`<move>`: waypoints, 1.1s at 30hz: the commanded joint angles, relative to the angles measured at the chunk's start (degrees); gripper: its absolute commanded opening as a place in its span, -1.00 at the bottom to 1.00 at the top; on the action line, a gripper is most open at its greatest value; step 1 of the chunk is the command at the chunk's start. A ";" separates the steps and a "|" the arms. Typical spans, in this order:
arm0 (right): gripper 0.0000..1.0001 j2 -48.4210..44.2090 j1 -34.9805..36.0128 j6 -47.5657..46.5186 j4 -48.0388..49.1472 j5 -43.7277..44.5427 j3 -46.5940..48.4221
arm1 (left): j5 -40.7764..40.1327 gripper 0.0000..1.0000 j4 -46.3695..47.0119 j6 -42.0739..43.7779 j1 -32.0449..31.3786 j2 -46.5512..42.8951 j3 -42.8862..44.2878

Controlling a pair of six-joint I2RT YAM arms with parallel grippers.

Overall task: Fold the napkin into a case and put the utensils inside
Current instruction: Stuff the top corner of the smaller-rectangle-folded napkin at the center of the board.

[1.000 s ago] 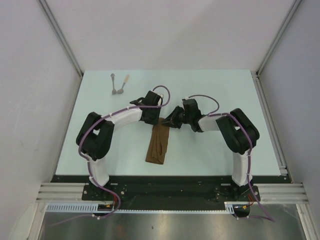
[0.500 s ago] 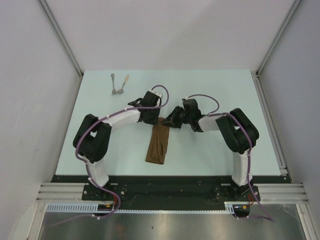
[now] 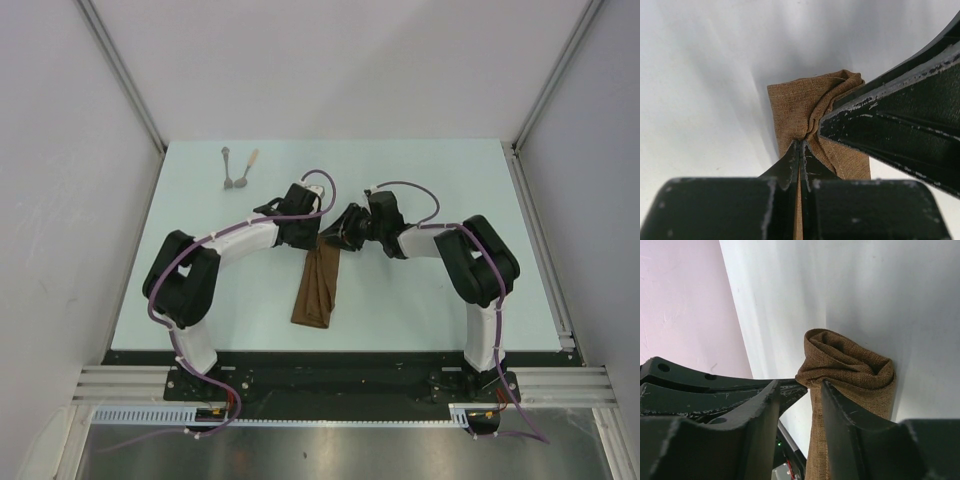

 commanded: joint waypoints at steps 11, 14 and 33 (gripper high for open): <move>-0.31 1.71 0.83 -2.10 -4.51 -0.31 5.41 | 1.73 -1.00 4.12 -1.93 -0.03 -4.19 -1.14; -0.32 2.94 0.65 -1.57 -4.24 -1.28 5.85 | 1.73 -1.00 4.12 -1.84 0.05 -4.37 -1.31; -0.81 0.66 1.27 -3.06 -6.18 0.30 3.92 | 1.20 -1.00 3.41 -3.95 1.20 -3.14 -1.67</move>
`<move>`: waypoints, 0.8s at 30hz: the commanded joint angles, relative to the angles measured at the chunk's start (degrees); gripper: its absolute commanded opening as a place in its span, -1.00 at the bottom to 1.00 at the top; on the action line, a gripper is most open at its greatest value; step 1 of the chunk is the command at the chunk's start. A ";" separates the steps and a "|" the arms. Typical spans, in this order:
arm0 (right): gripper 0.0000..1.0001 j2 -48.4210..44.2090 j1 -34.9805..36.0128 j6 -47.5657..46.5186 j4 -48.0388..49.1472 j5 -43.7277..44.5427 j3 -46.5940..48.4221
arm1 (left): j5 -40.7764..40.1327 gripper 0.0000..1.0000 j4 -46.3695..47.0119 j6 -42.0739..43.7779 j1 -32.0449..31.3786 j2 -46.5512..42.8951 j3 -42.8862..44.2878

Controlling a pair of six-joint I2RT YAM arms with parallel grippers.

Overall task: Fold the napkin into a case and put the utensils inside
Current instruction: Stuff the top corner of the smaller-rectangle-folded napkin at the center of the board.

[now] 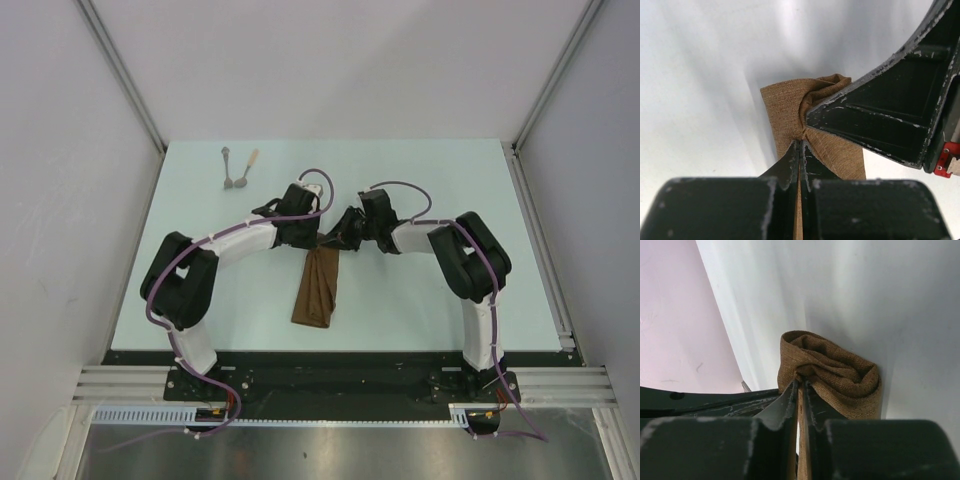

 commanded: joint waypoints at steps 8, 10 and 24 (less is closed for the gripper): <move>-1.00 -3.52 0.79 -0.64 4.97 -0.56 -5.08 | 3.29 -1.00 3.47 -6.29 2.71 -2.94 -1.83; -1.00 -2.82 0.87 -0.20 7.06 -1.78 -5.35 | 4.86 -1.00 4.43 -6.90 2.89 -3.12 -2.44; -1.00 -0.44 2.19 4.37 13.75 -3.11 -6.92 | 6.38 -1.00 7.43 -8.57 3.15 -5.05 -5.17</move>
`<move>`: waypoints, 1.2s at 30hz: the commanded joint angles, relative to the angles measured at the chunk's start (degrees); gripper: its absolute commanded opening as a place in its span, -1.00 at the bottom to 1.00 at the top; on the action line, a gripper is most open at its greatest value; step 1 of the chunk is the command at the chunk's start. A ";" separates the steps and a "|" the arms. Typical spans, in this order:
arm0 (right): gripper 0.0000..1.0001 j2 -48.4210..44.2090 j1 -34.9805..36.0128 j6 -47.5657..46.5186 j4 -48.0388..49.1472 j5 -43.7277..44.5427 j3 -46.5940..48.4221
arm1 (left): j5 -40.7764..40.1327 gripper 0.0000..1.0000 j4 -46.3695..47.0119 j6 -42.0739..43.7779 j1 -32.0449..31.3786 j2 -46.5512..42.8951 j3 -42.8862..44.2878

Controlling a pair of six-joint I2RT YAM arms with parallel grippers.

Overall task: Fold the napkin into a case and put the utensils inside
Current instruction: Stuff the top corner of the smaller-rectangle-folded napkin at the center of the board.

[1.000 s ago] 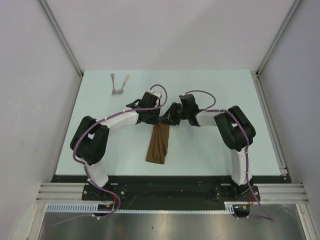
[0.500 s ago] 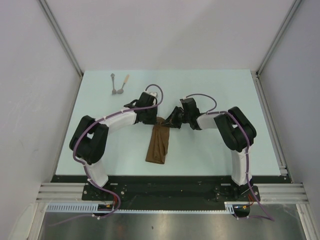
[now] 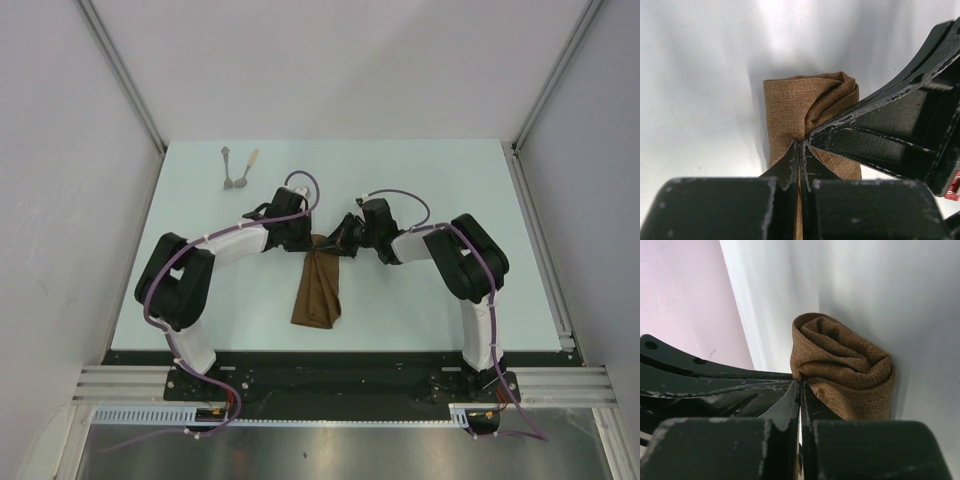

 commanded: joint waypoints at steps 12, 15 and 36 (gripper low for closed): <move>-1.00 3.27 1.12 6.71 14.94 0.19 -2.83 | 3.36 -1.00 3.89 -3.10 0.01 -3.91 -1.91; -1.00 4.41 0.86 12.68 22.75 2.29 -3.62 | 3.81 -1.00 4.42 -3.97 0.01 -4.09 -3.58; -1.00 11.45 1.47 24.91 40.45 14.61 -6.08 | 1.53 -1.00 -0.31 -3.01 0.53 -3.74 -0.70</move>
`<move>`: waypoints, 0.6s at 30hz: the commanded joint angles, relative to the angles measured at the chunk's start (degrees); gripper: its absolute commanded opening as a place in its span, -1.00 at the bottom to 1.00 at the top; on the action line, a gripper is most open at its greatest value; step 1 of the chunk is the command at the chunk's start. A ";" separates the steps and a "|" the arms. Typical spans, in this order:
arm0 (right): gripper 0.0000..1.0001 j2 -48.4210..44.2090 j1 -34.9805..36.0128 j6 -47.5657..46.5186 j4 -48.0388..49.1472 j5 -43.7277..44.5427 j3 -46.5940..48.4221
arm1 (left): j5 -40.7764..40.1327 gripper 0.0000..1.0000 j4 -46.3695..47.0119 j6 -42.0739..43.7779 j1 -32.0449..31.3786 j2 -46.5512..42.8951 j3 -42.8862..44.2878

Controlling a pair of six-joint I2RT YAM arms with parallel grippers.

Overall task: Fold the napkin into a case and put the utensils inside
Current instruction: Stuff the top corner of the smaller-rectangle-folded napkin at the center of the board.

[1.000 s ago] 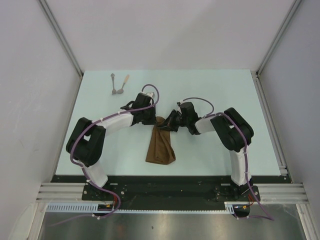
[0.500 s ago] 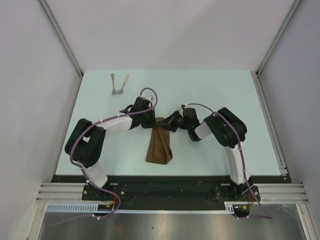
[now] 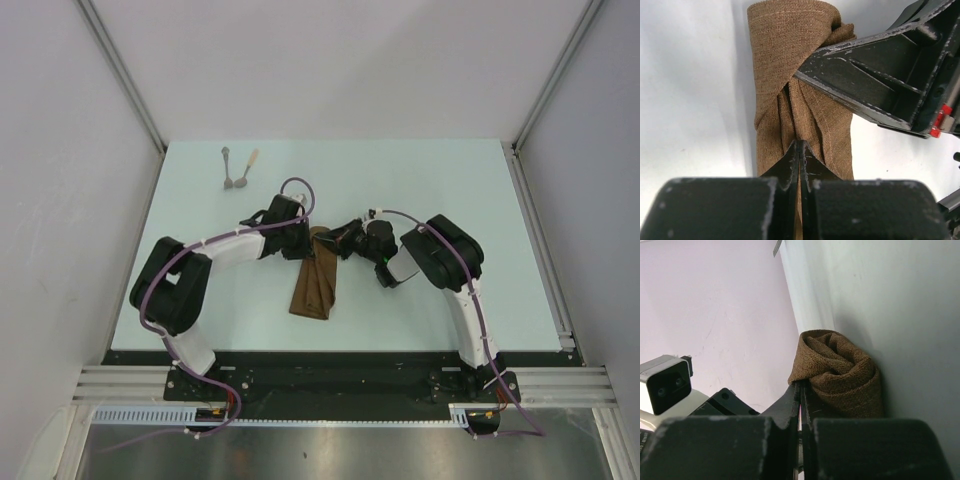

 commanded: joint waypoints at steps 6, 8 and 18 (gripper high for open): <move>-0.96 -1.32 0.60 -4.39 -5.08 2.37 1.31 | -7.91 -0.37 -9.01 4.02 0.60 -1.80 10.29; -0.95 -1.24 0.78 -4.74 -5.88 2.72 1.48 | -9.05 -0.23 -9.89 5.42 0.60 -0.31 12.30; -1.00 -1.15 1.04 -4.75 -7.29 3.69 2.80 | -10.63 -0.11 -16.65 10.43 0.25 10.06 20.57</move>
